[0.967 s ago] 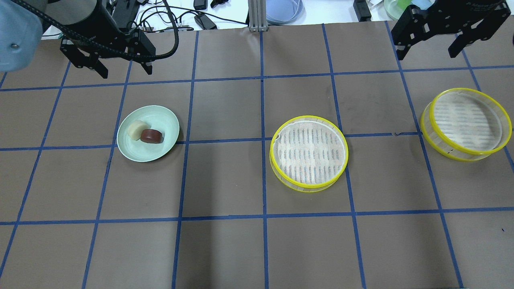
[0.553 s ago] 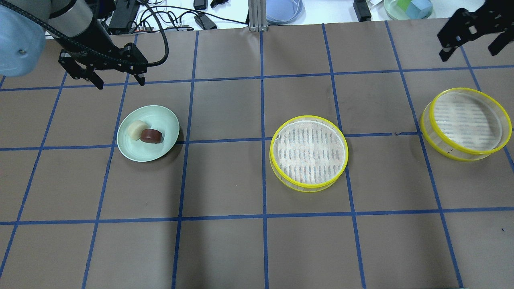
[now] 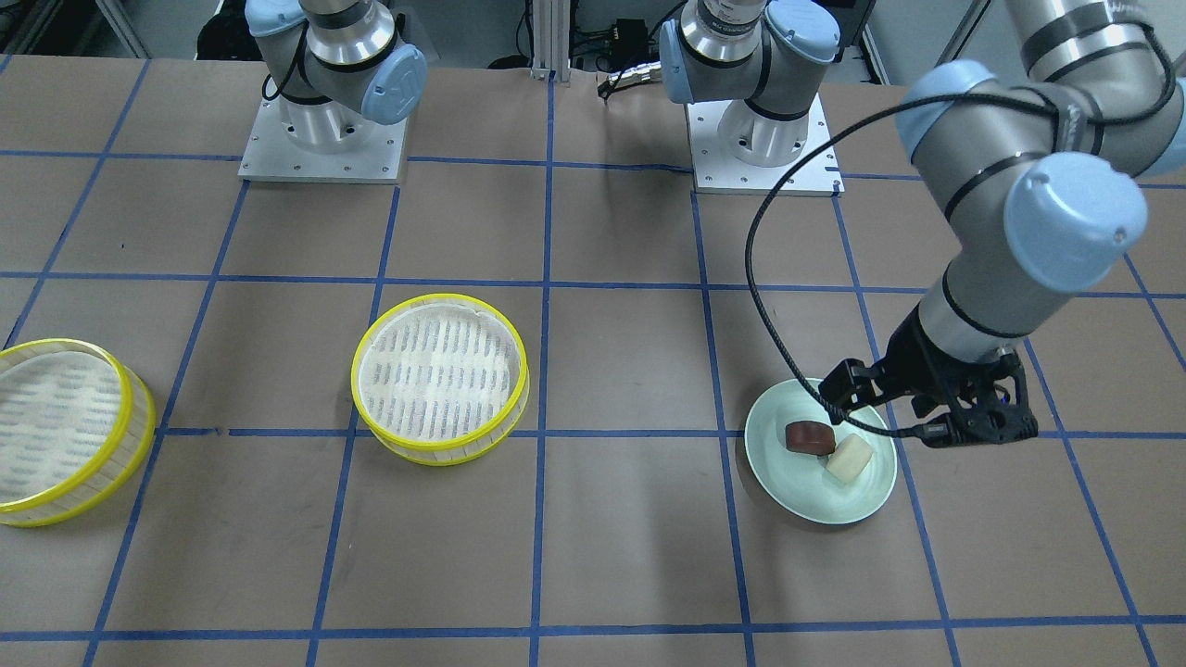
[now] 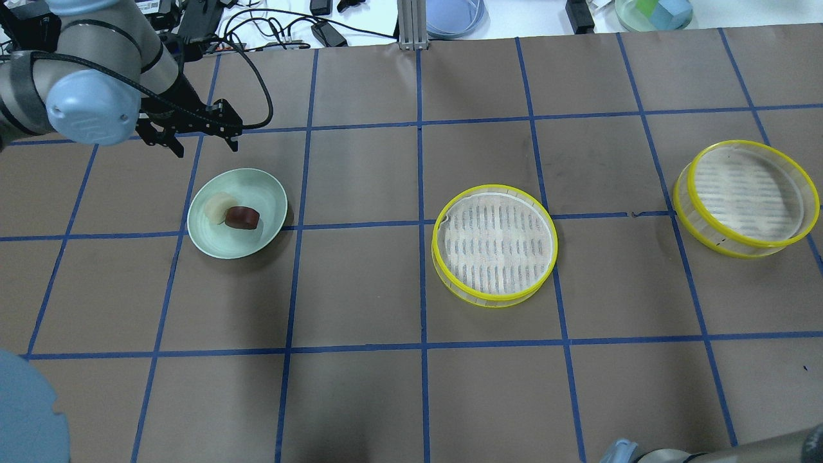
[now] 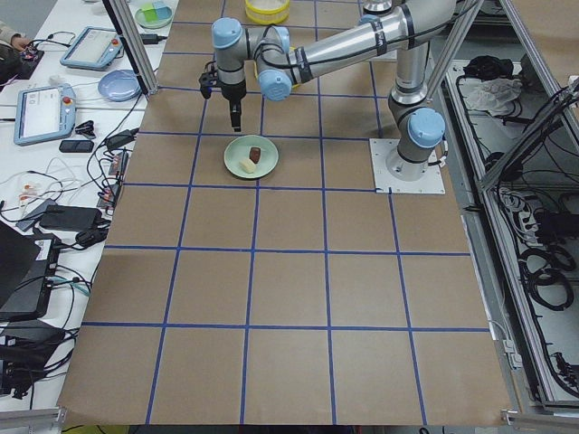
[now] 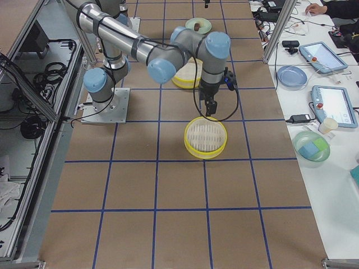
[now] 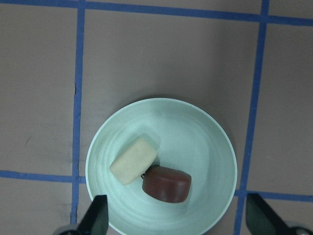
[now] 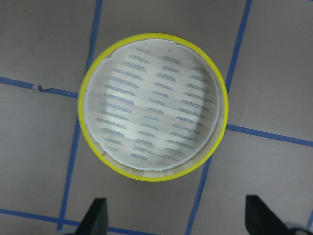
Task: Stack buns with steamer
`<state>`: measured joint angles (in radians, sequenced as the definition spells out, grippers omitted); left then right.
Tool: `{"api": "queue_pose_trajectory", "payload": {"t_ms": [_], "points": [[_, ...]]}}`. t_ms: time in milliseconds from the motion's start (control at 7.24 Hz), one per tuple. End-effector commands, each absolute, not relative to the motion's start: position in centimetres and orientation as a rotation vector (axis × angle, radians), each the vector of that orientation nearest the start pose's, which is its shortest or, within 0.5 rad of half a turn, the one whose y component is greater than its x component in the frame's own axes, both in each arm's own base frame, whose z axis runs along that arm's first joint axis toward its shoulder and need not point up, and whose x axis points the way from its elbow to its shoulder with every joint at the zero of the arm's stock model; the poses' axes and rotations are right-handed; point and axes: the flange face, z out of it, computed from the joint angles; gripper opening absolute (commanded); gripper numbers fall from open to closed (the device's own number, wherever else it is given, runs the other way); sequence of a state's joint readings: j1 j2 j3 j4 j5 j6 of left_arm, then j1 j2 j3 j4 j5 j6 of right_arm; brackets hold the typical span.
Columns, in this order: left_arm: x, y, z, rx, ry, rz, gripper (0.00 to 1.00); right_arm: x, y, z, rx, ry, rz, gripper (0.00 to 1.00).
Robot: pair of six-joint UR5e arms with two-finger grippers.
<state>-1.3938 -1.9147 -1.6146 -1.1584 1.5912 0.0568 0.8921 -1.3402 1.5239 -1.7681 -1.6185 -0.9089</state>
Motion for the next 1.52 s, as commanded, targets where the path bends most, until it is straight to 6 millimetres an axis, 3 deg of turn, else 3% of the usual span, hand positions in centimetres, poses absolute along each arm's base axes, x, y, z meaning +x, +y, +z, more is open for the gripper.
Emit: {"api": "queue_pose_trajectory", "payload": {"t_ms": [0, 138, 276, 553, 829, 967, 1106, 1244, 1382], "points": [[-0.4, -63.9, 25.1, -0.341, 3.104, 0.06, 1.0, -34.9, -52.8, 32.0, -0.427, 3.093, 0.043, 1.0], [-0.3, -63.9, 22.7, -0.362, 3.102, 0.122, 1.0, -35.6, -53.1, 29.4, -0.423, 3.077, 0.067, 0.99], [0.2, -63.8, 21.5, -0.435, 3.093, 0.155, 1.0, -36.1, -53.4, 26.3, -0.415, 3.08, 0.091, 0.9], [0.3, -64.0, 20.6, -0.44, 3.09, 0.153, 1.0, -36.3, -53.6, 24.9, -0.296, 3.093, 0.117, 0.74], [0.3, -63.9, 19.5, -0.44, 3.09, 0.16, 1.0, -36.1, -54.4, 23.0, -0.261, 3.09, 0.11, 0.65], [0.5, -64.0, 19.6, -0.43, 3.091, 0.139, 0.92, -35.8, -54.4, 22.4, -0.265, 3.083, 0.124, 0.57], [0.5, -64.1, 19.6, -0.426, 3.091, 0.132, 0.6, -35.7, -54.4, 21.6, -0.267, 3.073, 0.136, 0.48], [0.7, -64.0, 19.7, -0.418, 3.066, 0.132, 0.48, -35.8, -54.4, 21.4, -0.268, 3.075, 0.148, 0.38], [0.9, -63.9, 19.7, -0.413, 3.053, 0.135, 0.46, -35.7, -54.4, 21.6, -0.268, 3.078, 0.147, 0.37]]}}
